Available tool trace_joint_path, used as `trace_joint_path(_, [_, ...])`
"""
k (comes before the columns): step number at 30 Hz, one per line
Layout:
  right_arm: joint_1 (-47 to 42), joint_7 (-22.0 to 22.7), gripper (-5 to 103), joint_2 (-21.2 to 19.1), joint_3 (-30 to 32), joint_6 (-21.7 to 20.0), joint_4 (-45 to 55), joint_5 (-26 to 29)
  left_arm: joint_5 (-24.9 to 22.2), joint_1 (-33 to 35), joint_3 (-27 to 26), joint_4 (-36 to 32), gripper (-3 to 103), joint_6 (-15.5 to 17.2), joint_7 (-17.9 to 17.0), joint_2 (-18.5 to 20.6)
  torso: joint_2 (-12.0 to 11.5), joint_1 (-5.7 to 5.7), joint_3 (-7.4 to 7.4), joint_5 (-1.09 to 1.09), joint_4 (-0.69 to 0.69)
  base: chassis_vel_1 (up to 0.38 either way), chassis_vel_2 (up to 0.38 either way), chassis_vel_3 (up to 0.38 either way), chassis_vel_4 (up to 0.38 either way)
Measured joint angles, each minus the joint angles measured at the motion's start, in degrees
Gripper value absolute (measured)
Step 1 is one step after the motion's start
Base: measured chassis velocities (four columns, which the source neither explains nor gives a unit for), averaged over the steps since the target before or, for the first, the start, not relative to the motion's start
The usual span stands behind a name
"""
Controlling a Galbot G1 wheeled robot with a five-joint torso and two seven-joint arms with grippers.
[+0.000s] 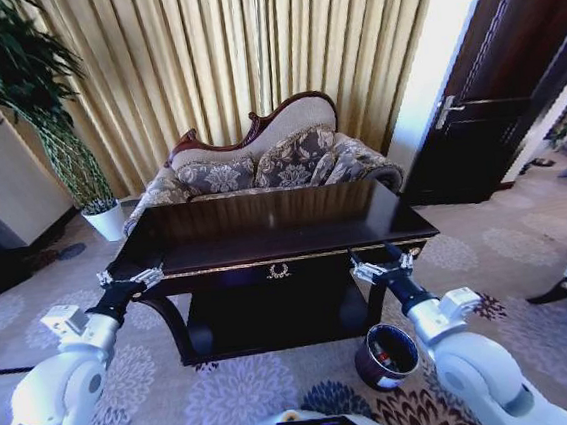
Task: Move to the front of the table and place the trash on the table into the trash bin.
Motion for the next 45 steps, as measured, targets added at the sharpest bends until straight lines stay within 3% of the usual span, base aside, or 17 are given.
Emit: trace_joint_path(45, [-3.1, -0.16, 100, 0.83, 0.43, 0.66, 3.26, -1.85, 0.4, 0.01, 0.68, -0.16, 100, -0.52, -0.04, -0.12, 0.0, -0.01, 0.0, -0.03, 0.02, 0.201, -0.195, -0.202, 0.196])
